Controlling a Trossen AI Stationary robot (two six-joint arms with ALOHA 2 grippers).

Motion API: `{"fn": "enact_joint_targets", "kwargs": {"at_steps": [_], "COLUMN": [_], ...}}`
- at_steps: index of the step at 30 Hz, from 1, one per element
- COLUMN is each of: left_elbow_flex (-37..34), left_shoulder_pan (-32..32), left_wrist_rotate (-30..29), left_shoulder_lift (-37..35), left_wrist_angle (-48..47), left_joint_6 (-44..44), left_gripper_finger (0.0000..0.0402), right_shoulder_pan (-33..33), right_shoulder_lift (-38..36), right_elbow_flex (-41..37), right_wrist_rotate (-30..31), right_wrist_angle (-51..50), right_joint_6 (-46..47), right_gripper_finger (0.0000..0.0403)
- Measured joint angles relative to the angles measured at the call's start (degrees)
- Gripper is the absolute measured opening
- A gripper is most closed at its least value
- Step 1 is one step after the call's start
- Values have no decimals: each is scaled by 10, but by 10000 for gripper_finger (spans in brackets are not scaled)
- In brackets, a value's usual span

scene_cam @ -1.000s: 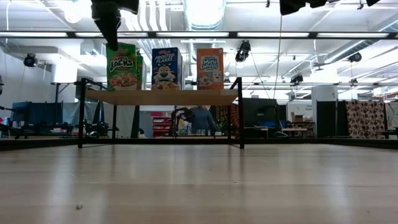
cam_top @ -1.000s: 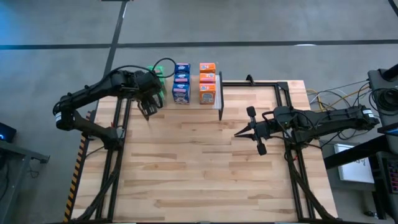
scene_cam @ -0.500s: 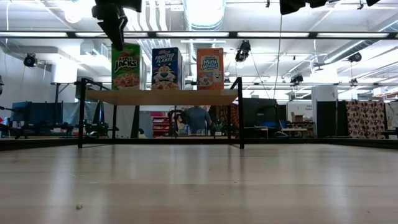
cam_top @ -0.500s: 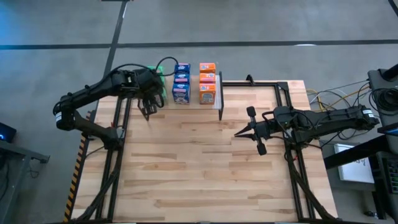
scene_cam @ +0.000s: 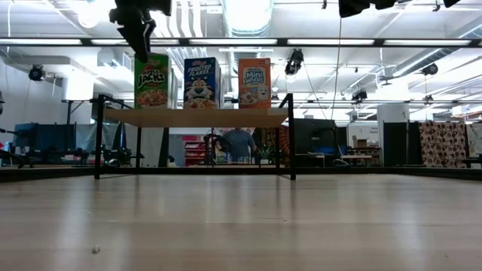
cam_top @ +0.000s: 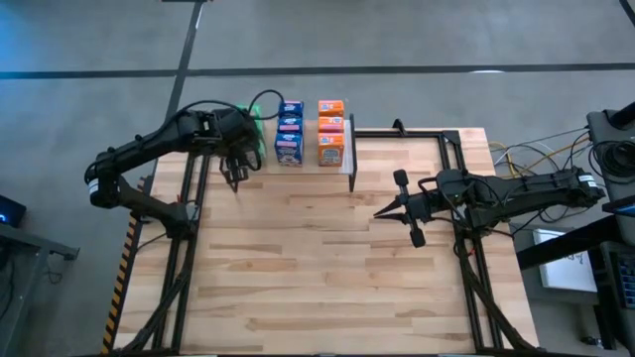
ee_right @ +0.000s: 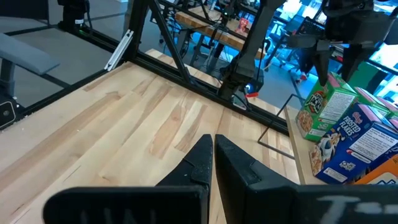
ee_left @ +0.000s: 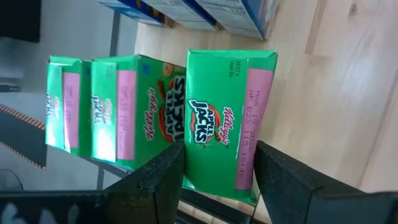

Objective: Stack cereal on shelf
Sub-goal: Put the green cereal box on the shelf aligned with the other green cereal boxes

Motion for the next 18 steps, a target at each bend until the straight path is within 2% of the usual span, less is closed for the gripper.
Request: {"fn": "enact_joint_targets", "kwargs": {"at_steps": [9, 18], "left_elbow_flex": [0, 0], "left_shoulder_pan": [7, 8], "left_wrist_rotate": [0, -1], "left_shoulder_lift": [0, 0], "left_wrist_angle": [5, 8], "left_joint_6": [-1, -2], "left_gripper_finger": [171, 206], "right_shoulder_pan": [0, 0], "right_shoulder_lift": [0, 0], "right_elbow_flex": [0, 0], "right_wrist_rotate": [0, 0], "right_wrist_angle": [0, 0], "right_joint_6": [-2, -2], "right_gripper_finger": [9, 9]}}
